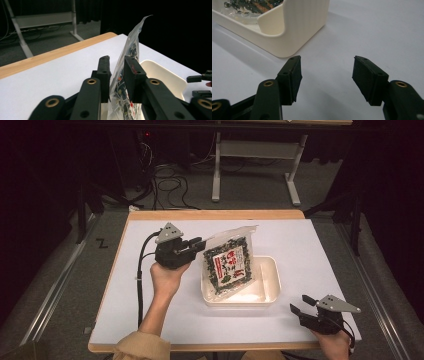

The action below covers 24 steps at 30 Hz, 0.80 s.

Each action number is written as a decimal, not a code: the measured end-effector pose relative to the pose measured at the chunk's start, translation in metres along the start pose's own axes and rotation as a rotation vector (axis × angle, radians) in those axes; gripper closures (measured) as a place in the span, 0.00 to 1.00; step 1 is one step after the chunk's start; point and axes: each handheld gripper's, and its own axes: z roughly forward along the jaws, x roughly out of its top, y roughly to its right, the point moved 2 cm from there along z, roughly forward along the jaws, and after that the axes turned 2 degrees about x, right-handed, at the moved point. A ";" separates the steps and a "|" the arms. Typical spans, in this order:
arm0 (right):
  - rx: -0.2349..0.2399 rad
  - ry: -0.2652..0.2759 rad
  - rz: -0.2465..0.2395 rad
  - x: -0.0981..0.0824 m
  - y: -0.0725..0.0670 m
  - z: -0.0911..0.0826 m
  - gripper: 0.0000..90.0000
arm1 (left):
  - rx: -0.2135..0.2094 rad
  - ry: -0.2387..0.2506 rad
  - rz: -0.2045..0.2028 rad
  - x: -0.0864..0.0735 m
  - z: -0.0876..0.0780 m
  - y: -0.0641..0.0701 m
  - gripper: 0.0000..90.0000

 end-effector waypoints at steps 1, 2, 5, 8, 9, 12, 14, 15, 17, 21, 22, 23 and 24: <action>0.000 0.000 -0.001 0.000 0.000 0.000 0.45 | 0.003 -0.002 -0.002 0.000 0.000 0.000 0.80; 0.000 0.000 0.000 0.000 0.000 0.000 0.45 | 0.006 -0.005 0.000 0.000 0.000 0.000 0.79; 0.000 -0.002 0.000 0.000 0.000 0.000 0.45 | 0.015 -0.012 0.002 -0.001 0.001 0.000 0.75; 0.001 -0.002 0.000 0.000 0.000 0.000 0.45 | 0.024 -0.016 -0.003 0.000 0.001 -0.001 0.71; 0.001 -0.001 -0.003 0.000 0.000 0.000 0.45 | 0.036 -0.020 -0.005 0.000 0.000 -0.002 0.69; 0.002 0.001 -0.004 0.000 0.000 0.000 0.45 | 0.054 -0.020 0.000 0.000 -0.001 -0.002 0.64; 0.002 -0.001 -0.002 0.000 0.000 0.001 0.45 | 0.060 -0.019 -0.001 0.002 -0.004 -0.002 0.61; 0.002 -0.001 -0.001 0.000 0.000 0.001 0.45 | 0.064 -0.021 0.001 0.003 -0.005 -0.002 0.59; 0.001 -0.001 -0.002 0.000 0.000 0.001 0.45 | 0.069 -0.020 0.000 0.004 -0.007 -0.002 0.56; 0.002 -0.002 0.000 0.000 0.001 0.001 0.45 | 0.089 -0.011 0.007 0.008 -0.015 -0.002 0.49; 0.004 0.000 0.000 0.000 0.001 0.001 0.45 | 0.093 -0.009 0.008 0.008 -0.017 -0.001 0.48; 0.003 -0.001 0.000 0.000 0.001 0.001 0.45 | 0.096 -0.009 0.012 0.008 -0.019 -0.001 0.47; 0.003 0.000 0.000 0.000 0.001 0.001 0.45 | 0.103 -0.009 0.017 0.009 -0.020 -0.001 0.46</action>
